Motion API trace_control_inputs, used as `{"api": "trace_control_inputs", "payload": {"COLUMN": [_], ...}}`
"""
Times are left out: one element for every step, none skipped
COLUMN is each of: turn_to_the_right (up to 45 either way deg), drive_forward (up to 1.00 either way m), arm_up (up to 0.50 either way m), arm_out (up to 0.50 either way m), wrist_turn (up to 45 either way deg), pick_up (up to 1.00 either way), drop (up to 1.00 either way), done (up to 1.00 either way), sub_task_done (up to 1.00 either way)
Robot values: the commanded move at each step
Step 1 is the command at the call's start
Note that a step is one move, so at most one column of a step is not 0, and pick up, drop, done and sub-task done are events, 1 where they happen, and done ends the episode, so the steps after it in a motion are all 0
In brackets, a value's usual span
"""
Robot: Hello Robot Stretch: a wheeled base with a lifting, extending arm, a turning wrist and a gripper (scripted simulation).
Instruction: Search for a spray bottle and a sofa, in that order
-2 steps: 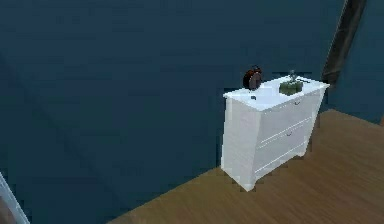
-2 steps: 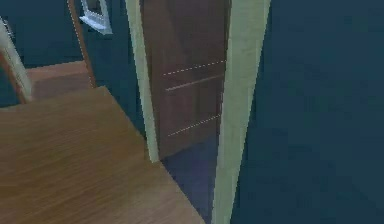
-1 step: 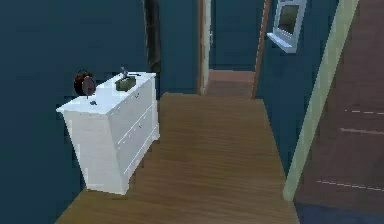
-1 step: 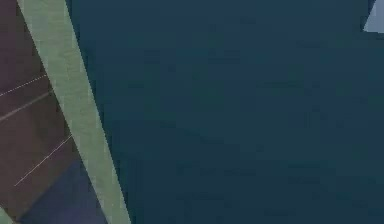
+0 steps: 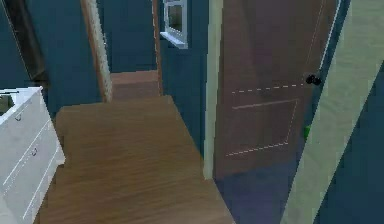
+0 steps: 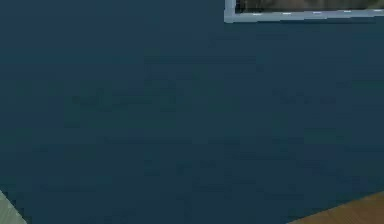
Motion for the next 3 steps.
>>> {"api": "trace_control_inputs", "payload": {"turn_to_the_right": [0.0, 6.0, 0.0], "drive_forward": [0.60, 0.00, 0.30], "arm_up": [0.00, 0.00, 0.00], "arm_out": [0.00, 0.00, 0.00], "wrist_turn": [0.0, 0.0, 0.0], "pick_up": [0.00, 0.00, 0.00], "drop": [0.00, 0.00, 0.00], "done": [0.00, 0.00, 0.00], "sub_task_done": [0.00, 0.00, 0.00]}}
